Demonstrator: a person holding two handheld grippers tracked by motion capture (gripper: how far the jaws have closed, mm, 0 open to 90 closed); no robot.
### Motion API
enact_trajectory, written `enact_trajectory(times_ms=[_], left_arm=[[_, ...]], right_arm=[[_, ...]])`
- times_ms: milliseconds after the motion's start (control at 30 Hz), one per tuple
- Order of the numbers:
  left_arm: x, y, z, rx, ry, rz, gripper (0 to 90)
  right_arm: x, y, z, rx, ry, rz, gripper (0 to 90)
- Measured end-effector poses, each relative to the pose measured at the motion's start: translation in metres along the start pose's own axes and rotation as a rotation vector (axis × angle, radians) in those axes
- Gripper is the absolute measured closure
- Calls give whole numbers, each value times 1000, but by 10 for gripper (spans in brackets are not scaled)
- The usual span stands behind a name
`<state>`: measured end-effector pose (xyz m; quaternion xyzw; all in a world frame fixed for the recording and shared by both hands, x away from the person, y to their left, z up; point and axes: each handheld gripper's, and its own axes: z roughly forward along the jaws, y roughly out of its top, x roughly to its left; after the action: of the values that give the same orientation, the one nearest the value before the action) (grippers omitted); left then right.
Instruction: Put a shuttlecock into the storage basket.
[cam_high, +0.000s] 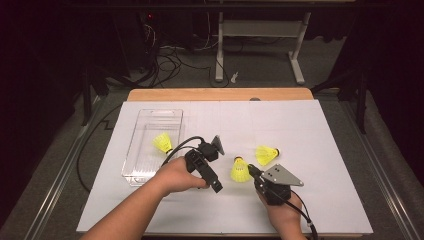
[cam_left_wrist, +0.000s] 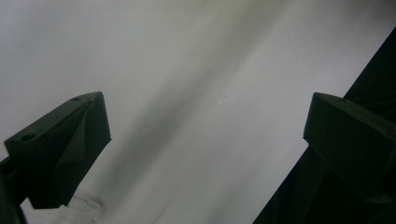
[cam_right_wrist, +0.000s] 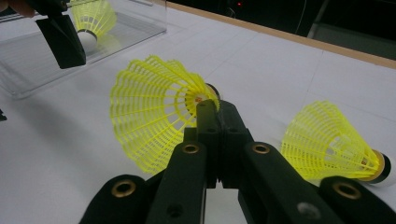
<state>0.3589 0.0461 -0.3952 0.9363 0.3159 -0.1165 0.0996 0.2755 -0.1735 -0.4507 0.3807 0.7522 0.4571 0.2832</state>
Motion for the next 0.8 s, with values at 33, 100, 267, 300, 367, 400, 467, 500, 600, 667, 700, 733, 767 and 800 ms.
enact_trajectory(times_ms=[33,100,267,300,367,400,467,500,600,667,700,733,767,800], left_arm=[[0,0,0,-2,-1,-2,18],[-1,1,0,-5,-5,-2,19],[-2,2,0,-4,-3,-1,20],[-2,2,0,-4,-4,1,20],[-2,2,0,-5,-4,1,21],[-3,3,1,-3,-5,0,22],[-2,3,1,2,-6,2,22],[-3,4,2,5,-11,5,22],[-3,5,3,1,-8,7,24],[-4,6,3,-1,-6,6,31],[-4,6,3,-6,-6,2,35],[-4,7,3,-10,-3,-3,42],[-4,7,3,-12,3,-3,57],[-4,7,3,-18,5,-11,68]], right_arm=[[1,0,1,-3,1,-2,900],[3,0,1,2,4,-6,900],[10,-2,3,9,19,-28,900],[11,-2,3,9,20,-28,900],[14,-2,4,8,27,-33,900],[14,-2,4,11,30,-34,900],[16,-2,5,11,35,-34,900],[17,-2,5,13,37,-36,900],[20,-1,7,13,46,-39,900],[23,0,8,11,52,-39,900],[24,0,8,12,55,-44,900],[25,0,9,9,63,-42,900],[26,0,9,12,68,-40,900],[27,0,9,13,70,-37,900]])
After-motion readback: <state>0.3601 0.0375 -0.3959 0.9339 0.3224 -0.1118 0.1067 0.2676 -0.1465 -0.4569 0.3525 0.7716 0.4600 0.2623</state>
